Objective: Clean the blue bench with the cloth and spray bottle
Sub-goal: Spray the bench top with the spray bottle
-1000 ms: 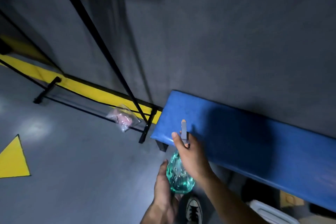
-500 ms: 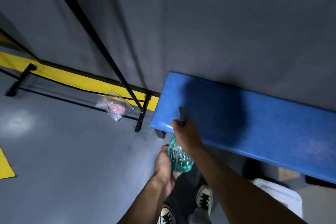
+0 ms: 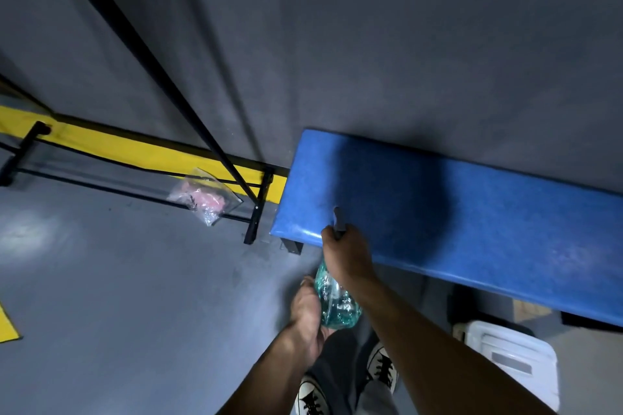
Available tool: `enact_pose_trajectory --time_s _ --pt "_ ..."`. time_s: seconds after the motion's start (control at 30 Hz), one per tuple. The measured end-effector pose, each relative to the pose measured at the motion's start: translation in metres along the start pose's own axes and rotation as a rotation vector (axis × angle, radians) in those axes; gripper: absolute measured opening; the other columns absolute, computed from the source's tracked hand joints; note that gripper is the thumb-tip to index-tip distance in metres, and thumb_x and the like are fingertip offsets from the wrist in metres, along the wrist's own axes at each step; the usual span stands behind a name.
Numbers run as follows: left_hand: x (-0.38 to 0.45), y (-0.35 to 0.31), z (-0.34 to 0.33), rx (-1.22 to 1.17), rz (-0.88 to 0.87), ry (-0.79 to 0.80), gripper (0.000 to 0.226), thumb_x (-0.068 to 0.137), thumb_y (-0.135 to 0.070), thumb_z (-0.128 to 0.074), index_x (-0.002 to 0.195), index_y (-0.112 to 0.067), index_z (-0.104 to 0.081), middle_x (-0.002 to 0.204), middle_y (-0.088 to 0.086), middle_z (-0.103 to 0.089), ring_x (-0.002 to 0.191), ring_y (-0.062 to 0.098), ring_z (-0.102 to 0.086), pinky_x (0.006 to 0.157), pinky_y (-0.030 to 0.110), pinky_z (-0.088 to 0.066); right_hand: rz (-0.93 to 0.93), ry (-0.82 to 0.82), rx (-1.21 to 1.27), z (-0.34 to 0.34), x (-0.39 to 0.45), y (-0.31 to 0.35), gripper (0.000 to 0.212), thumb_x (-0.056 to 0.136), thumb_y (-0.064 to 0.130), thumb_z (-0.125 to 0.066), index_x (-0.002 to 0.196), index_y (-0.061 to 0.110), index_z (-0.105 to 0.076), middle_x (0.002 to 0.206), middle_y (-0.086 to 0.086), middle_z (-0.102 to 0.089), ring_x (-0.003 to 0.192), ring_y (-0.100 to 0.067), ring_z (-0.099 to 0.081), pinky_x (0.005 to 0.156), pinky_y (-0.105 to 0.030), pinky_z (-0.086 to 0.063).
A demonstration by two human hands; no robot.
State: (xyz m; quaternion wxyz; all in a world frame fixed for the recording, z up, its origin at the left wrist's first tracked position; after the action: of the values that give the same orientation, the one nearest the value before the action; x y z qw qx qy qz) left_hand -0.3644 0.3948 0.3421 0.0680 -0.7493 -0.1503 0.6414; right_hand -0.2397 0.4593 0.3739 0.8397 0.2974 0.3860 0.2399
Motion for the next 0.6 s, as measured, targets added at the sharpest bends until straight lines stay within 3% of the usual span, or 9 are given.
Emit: enact_pose_trajectory --time_s 0.13,0.23,0.37,0.5,0.6 --pt "0.0 0.011 -0.003 0.017 -0.009 -0.002 0.048 0.107 -0.029 -0.027 0.095 -0.006 -0.067 0.081 0.018 -0.075 0.076 0.033 -0.071 0.095 0.061 -0.054 -0.005 -0.024 0.017 0.014 -0.009 -0.008 0.032 0.091 0.031 -0.052 0.066 0.013 -0.043 0.063 -0.002 -0.048 0.07 -0.03 -0.047 0.064 -0.033 -0.032" --pt "0.0 0.026 -0.009 0.03 0.017 -0.024 0.052 0.107 -0.036 -0.029 0.1 -0.003 -0.068 0.077 0.02 -0.075 0.073 0.034 -0.072 0.092 0.064 -0.054 -0.04 -0.117 0.075 0.03 -0.015 -0.025 0.032 0.09 0.029 -0.055 0.063 0.015 -0.043 0.068 -0.008 -0.056 0.072 -0.034 -0.057 0.063 -0.035 -0.039" --pt "-0.007 0.045 -0.021 0.075 0.034 -0.03 0.054 0.108 -0.035 -0.027 0.09 -0.004 -0.068 0.062 0.014 -0.073 0.059 0.03 -0.07 0.073 0.049 -0.06 -0.065 -0.144 0.082 0.045 -0.016 -0.05 0.027 0.086 0.039 -0.052 0.072 0.016 -0.049 0.082 -0.018 -0.068 0.084 -0.041 -0.066 0.07 -0.04 -0.05" --pt "-0.01 0.059 -0.034 0.044 0.042 -0.019 0.055 0.108 -0.036 -0.028 0.095 -0.002 -0.069 0.063 0.015 -0.074 0.071 0.031 -0.069 0.09 0.054 -0.055 -0.089 -0.127 0.076 0.056 -0.016 -0.068 0.028 0.086 0.041 -0.05 0.081 0.015 -0.054 0.088 -0.02 -0.07 0.086 -0.041 -0.067 0.071 -0.04 -0.051" --pt "-0.014 0.071 -0.046 0.038 0.067 -0.027 0.055 0.107 -0.036 -0.028 0.094 -0.002 -0.07 0.058 0.014 -0.072 0.068 0.031 -0.067 0.083 0.045 -0.055 -0.105 -0.156 0.071 0.072 -0.017 -0.082 0.021 0.091 0.034 -0.053 0.083 0.014 -0.054 0.088 -0.016 -0.069 0.089 -0.041 -0.066 0.069 -0.035 -0.045"
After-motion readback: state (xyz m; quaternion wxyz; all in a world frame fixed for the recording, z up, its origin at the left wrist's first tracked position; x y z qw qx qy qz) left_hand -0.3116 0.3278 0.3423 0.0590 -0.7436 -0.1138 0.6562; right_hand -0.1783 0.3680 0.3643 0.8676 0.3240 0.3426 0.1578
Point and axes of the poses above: each hand's wrist, its own x-axis towards the middle knuckle, its own z-axis out of the back of the hand, y = z × x, the point moved 8 cm from there along x, towards the middle knuckle
